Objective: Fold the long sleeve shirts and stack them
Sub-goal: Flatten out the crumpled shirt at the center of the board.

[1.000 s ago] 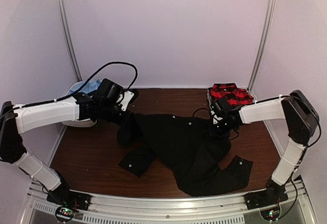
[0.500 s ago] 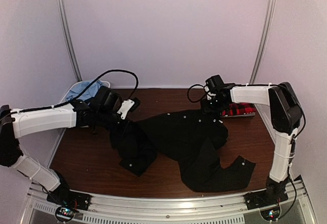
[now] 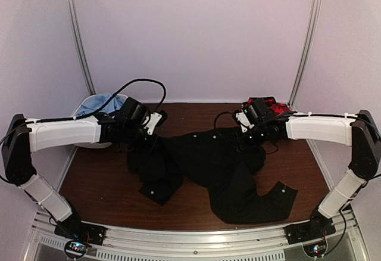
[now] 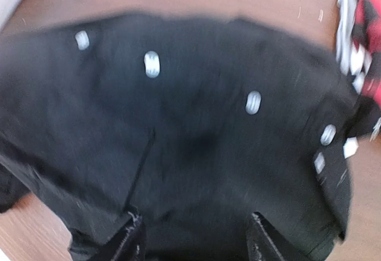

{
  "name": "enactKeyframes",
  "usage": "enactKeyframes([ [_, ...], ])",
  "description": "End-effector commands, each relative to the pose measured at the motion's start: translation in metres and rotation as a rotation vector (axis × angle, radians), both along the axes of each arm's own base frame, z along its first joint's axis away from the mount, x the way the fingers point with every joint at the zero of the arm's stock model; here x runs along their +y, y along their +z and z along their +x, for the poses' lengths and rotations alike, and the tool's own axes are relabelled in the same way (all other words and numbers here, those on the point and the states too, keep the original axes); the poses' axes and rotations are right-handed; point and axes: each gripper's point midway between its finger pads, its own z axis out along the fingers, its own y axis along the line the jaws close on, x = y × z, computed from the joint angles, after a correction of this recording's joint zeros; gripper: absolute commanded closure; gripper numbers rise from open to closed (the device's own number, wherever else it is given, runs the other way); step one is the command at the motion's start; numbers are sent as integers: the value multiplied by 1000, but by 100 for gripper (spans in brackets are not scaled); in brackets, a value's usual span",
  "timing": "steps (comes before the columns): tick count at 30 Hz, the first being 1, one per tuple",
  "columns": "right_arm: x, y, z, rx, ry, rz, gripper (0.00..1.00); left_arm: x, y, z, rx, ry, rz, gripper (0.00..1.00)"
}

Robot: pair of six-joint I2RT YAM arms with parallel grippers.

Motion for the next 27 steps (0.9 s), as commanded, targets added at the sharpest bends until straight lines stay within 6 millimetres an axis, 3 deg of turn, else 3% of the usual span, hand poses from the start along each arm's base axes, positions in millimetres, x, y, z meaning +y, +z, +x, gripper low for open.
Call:
enactKeyframes([
  [1, -10, -35, -29, 127, -24, -74, 44, -9, 15, 11, -44, 14, -46, 95],
  [17, -52, -74, -156, 316, -109, -42, 55, -3, 9, 31, -71, 68, 47, 95],
  [24, -60, -86, -180, 361, -178, -18, 58, -10, 19, 36, -85, 56, 34, 95],
  [27, -64, -77, -180, 328, -210, -35, 58, -10, 17, 35, -80, 52, 34, 95],
])
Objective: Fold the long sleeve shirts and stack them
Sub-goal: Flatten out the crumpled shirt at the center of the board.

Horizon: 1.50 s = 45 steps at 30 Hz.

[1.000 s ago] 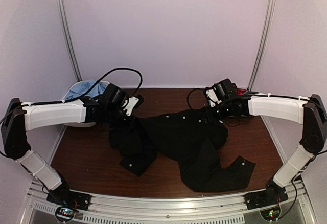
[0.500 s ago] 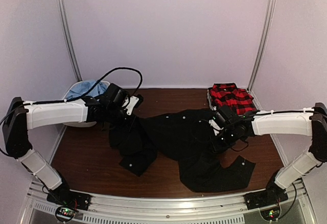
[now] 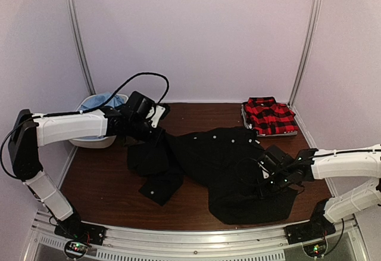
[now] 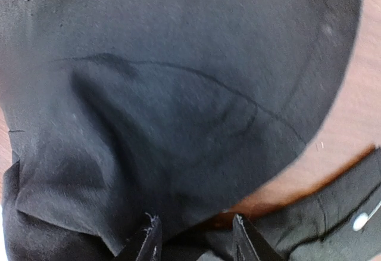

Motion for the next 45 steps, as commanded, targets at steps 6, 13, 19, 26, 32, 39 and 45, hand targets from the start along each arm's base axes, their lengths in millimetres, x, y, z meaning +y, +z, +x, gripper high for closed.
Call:
enactKeyframes([
  [6, 6, 74, 25, -247, -80, 24, 47, -9, 4, -2, 3, -49, -20, 93],
  [13, 46, 114, 52, -390, 51, 88, 36, -7, -1, -4, 14, -50, -11, 93],
  [19, 97, 81, 60, -319, 307, 35, 25, -8, 0, -6, 17, -58, -14, 93],
  [26, 132, 36, 48, -187, 538, 23, 15, -7, 1, -7, 20, -65, -10, 92],
  [32, 136, 7, 42, -124, 623, -32, 12, -7, -3, -7, 28, -67, -7, 92],
  [39, 132, -20, 43, -92, 667, -106, 19, -8, -5, -8, 36, -72, -8, 92],
  [45, 117, -39, 40, -75, 637, -166, 40, -8, -4, -10, 39, -79, -14, 92],
])
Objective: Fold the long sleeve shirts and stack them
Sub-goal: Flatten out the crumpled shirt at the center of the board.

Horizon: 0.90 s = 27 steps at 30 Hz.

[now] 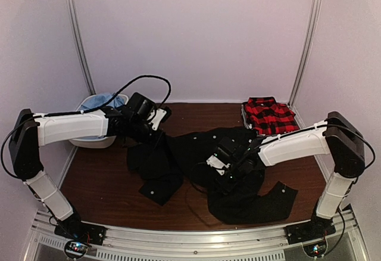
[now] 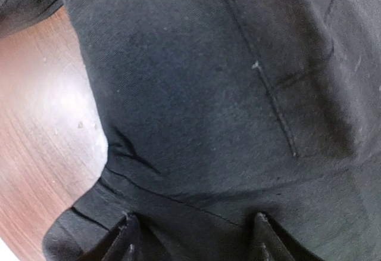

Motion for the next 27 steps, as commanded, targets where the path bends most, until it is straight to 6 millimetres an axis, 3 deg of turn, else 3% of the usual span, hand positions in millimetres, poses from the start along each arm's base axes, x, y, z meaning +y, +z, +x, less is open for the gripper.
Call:
enactKeyframes([
  [1, -15, -27, -10, 30, -13, -71, 44, -4, 3, 2, -11, -21, -18, 92],
  [6, -26, -31, -15, 39, -63, -69, 71, -5, 3, 0, -5, -29, -24, 92],
  [13, -44, -12, -9, 28, -166, -35, 95, -18, 1, 1, 2, -74, -61, 92],
  [21, -85, 14, 11, 48, -370, 41, 100, -36, -3, 25, -42, -81, -69, 87],
  [27, -89, 37, 36, 81, -495, 214, 100, -51, 1, 33, -55, -109, -113, 66],
])
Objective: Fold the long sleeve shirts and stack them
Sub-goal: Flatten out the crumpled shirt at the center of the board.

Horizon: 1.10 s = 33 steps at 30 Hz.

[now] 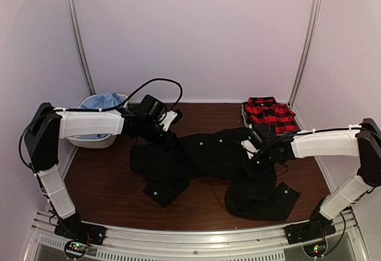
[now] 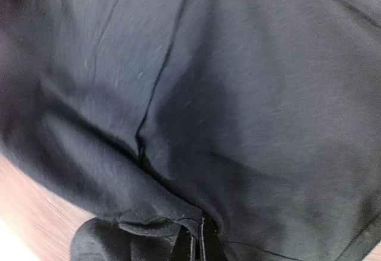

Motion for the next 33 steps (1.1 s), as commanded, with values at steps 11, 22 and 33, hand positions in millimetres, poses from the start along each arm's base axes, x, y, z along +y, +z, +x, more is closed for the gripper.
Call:
enactKeyframes([
  [11, 27, 9, 34, 71, -110, 265, 100, -6, 31, -38, -117, -3, -129, 28],
  [22, 33, 7, 39, 69, -92, 264, 100, 22, -5, -66, -187, 328, 135, 18],
  [33, 30, 2, 35, 72, -85, 259, 100, 16, -54, -79, -208, 403, 342, 22],
])
